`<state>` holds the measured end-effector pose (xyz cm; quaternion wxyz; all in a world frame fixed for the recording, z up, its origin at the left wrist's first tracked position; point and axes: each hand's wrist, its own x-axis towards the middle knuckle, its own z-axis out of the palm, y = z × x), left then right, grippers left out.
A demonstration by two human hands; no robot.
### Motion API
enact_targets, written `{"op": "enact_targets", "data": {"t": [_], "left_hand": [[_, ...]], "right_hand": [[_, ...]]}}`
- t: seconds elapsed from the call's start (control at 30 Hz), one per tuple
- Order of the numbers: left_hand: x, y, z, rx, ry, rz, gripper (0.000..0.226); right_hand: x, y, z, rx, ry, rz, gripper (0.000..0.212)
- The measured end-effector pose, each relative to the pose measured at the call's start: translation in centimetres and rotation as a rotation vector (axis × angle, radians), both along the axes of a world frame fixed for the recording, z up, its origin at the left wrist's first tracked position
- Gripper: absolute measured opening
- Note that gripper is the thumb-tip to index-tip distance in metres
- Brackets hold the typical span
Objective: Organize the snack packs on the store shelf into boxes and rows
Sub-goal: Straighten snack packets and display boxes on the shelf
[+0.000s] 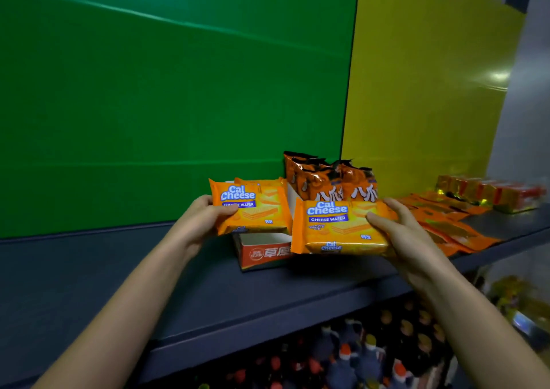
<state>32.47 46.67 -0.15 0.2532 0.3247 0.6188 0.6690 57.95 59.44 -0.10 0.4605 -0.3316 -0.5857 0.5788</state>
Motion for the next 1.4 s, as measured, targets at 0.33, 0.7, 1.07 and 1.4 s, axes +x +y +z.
{"op": "enact_targets", "data": {"t": [0.33,0.7,1.07,1.4], "left_hand": [[-0.5,8.3,-0.2,-0.105,0.079,0.198,0.026],[-2.8,12.4,-0.8,-0.217,0.391,0.243,0.036],[-5.0,13.2,-0.2,-0.385,0.678,0.297,0.033],[-6.9,13.1,-0.3,-0.597,1.088,0.411,0.031]], "right_hand": [[-3.7,10.3,1.1,0.250,-0.112,0.140,0.064],[-9.0,9.8,0.4,0.668,-0.270,0.139,0.065],[-11.6,9.5,-1.1,0.758,-0.337,0.139,0.061],[-12.0,9.5,-0.9,0.770,-0.372,0.182,0.053]]}}
